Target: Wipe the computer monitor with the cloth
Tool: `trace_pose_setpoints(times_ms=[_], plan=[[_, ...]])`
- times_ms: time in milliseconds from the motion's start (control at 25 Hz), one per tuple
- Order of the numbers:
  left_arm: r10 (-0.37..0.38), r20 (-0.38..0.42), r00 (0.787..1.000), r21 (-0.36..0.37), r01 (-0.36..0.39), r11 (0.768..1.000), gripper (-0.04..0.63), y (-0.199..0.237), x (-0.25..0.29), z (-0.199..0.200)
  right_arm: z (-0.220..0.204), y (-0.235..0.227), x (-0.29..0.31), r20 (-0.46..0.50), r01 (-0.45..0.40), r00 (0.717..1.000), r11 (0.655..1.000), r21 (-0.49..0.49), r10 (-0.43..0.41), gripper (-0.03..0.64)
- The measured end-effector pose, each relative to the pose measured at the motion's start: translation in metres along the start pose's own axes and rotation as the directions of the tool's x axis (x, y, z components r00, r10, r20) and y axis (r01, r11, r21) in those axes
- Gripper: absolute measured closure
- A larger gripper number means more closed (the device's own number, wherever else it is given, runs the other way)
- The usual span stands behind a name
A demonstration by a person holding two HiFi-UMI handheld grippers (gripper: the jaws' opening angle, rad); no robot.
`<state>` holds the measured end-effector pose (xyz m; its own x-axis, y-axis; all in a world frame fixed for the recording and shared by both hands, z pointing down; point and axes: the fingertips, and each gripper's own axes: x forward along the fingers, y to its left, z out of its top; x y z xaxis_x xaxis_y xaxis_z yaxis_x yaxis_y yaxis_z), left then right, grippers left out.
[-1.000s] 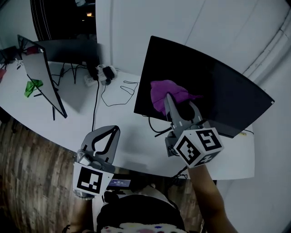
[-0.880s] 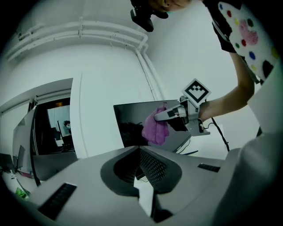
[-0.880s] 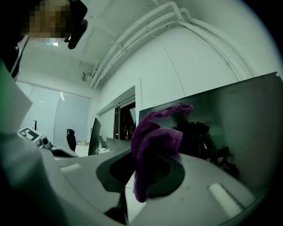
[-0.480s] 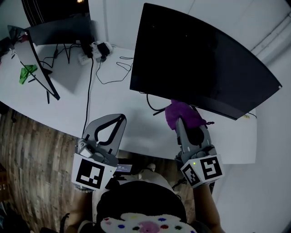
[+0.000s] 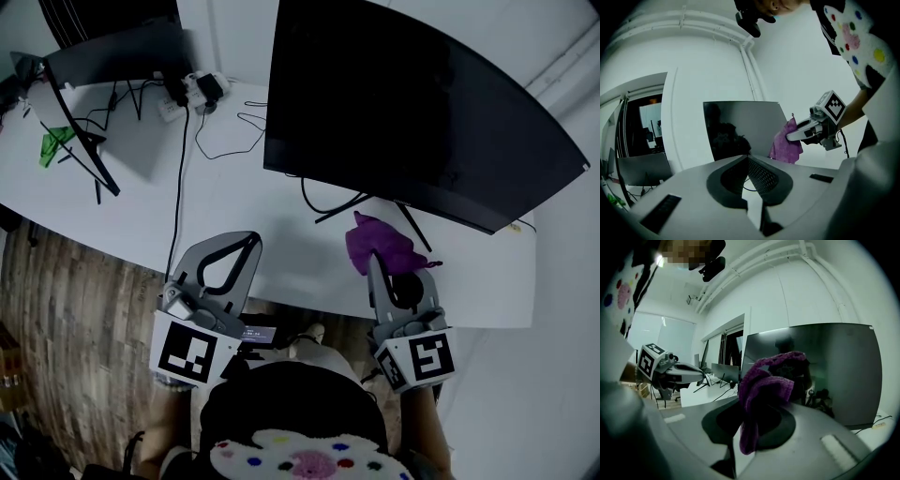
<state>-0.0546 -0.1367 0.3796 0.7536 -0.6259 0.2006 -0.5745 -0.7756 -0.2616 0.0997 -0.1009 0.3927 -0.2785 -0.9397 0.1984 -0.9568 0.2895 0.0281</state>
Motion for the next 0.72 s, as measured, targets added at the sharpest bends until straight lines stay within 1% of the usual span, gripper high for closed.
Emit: trace_pose_setpoints(times_ms=[240,400,560,720], plan=[[-0.011,-0.010,1.000,0.017,0.011,1.000,0.591,-0.009,0.006,0.002,-0.010,-0.005,-0.005,-0.013,0.003,1.000,1.000,-0.009,-0.003,0.558],[-0.016,-0.012,1.000,0.027,0.017,1.000,0.591,-0.017,0.009,0.005,-0.008,-0.004,-0.008,-0.001,-0.003,1.000,1.000,-0.009,0.003,0.558],[-0.026,-0.016,1.000,0.031,0.027,0.999,0.591,-0.023,0.013,0.005,-0.019,-0.009,-0.013,-0.057,-0.006,0.998,1.000,-0.022,0.005,0.558],[-0.039,-0.022,0.999,0.027,0.039,0.999,0.591,-0.027,0.017,0.004,-0.016,-0.013,-0.012,-0.027,-0.004,1.000,1.000,-0.027,0.003,0.558]])
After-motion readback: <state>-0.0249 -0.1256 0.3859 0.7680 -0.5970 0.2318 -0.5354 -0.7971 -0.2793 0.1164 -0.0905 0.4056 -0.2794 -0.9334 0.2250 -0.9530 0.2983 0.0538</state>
